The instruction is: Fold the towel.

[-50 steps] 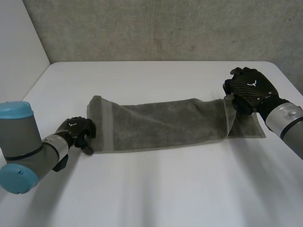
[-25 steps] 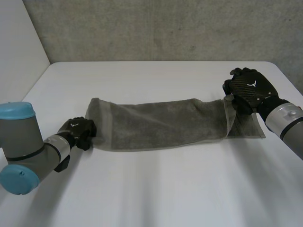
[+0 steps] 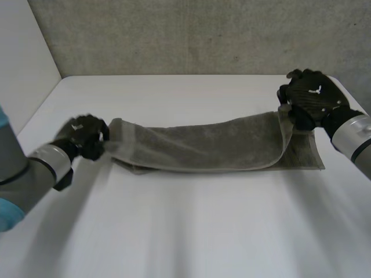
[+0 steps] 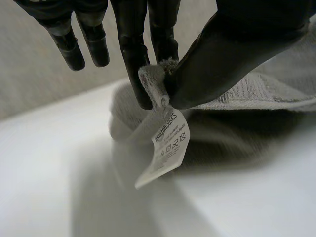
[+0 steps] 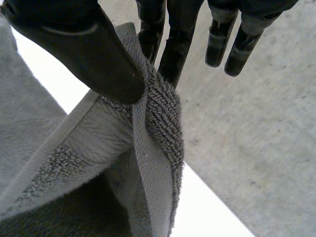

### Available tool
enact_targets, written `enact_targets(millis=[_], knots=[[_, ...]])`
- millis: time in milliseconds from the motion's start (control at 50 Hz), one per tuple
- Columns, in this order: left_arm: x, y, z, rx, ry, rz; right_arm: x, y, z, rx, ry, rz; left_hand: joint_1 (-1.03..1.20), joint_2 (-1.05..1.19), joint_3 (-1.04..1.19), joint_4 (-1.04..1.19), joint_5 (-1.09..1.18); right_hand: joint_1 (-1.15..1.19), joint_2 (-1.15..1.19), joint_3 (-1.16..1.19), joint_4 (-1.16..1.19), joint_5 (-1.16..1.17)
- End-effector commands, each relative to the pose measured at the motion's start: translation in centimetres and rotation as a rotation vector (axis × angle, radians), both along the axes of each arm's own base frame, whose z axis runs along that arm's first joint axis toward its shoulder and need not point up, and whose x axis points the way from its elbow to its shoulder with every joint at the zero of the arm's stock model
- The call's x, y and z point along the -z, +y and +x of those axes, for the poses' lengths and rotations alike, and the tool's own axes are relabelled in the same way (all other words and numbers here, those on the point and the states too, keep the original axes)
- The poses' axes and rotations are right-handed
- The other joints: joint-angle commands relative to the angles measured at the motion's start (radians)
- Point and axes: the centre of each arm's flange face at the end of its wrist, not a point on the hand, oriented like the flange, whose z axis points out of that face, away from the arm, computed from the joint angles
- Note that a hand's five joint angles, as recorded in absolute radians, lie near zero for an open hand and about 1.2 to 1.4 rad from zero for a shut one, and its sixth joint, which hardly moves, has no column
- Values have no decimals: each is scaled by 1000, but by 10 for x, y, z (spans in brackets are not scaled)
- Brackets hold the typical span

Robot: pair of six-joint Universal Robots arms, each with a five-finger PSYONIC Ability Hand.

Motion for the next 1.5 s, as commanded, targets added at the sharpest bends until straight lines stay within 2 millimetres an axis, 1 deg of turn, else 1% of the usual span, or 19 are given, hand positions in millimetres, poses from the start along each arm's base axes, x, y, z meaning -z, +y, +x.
enact_targets(millis=[20,100,240,380,580,720,780,820,840,860,880,900,920,980,1020,1060,1200,1400,1500], knots=[[-63,1,22,-69,135,-132,-42,16,-2,-2,-9,-35,309,122,-49,-54,50,93,120,-47,-76,81],[-87,3,31,-72,195,-179,-65,30,-5,-27,-19,-35,309,122,-49,-54,50,93,120,-47,-76,81],[-118,17,41,-66,277,-217,-63,38,-27,-25,-18,117,309,122,-49,-54,50,93,120,-47,-76,81],[-105,21,39,-56,275,-147,-53,42,-37,-43,-13,242,309,122,-49,-54,50,93,120,-47,-76,81],[-40,-19,34,-64,232,33,-16,14,-36,-49,112,279,309,122,-49,-54,50,93,120,-47,-76,81],[-29,-49,4,-5,158,-14,5,-2,7,-123,222,194,309,122,-49,-54,50,93,120,-47,-76,81],[-42,-74,-9,-38,143,-106,-6,-30,23,-94,227,-15,309,122,-49,-54,50,93,120,-47,-76,81],[-57,-89,-10,-67,150,-172,-48,-62,27,13,133,-248,309,122,-49,-54,50,93,120,-47,-76,81],[-79,-100,-13,-79,165,-252,-48,-62,27,14,133,-249,309,122,-49,-54,50,93,120,-47,-76,81],[-104,-107,-17,-82,183,-337,-83,-75,25,72,31,-356,309,122,-49,-54,50,93,120,-47,-76,81],[-105,-107,-17,-82,184,-338,-116,-80,23,94,-90,-440,309,122,-49,-54,50,93,120,-47,-76,81],[-130,-108,-22,-70,216,-415,-116,-80,23,94,-92,-441,309,122,-49,-54,50,93,120,-47,-76,81],[-156,-106,-28,-52,246,-492,-148,-79,20,100,-206,-509,309,122,-49,-54,50,93,120,-47,-76,81],[-182,-100,-31,-35,279,-575,-180,-74,13,68,-352,-562,309,122,-49,-54,50,93,120,-47,-76,81],[-225,-82,-28,-8,326,-708,-185,-72,12,56,-371,-563,309,122,-49,-54,50,93,120,-47,-76,81],[-232,-77,-25,10,333,-731,-182,-72,11,51,-365,-556,309,122,-49,-54,50,93,120,-47,-76,81],[-204,-71,-21,84,313,-681,-130,-66,13,-55,-280,-405,309,122,-49,-54,50,93,120,-47,-76,81],[-75,-70,10,66,238,-388,-46,-62,-18,-60,-216,-191,309,122,-49,-54,50,93,120,-47,-76,81],[-38,-56,12,141,224,-312,-8,-54,-31,-124,-188,-106,309,122,-49,-54,50,93,120,-47,-76,81]])
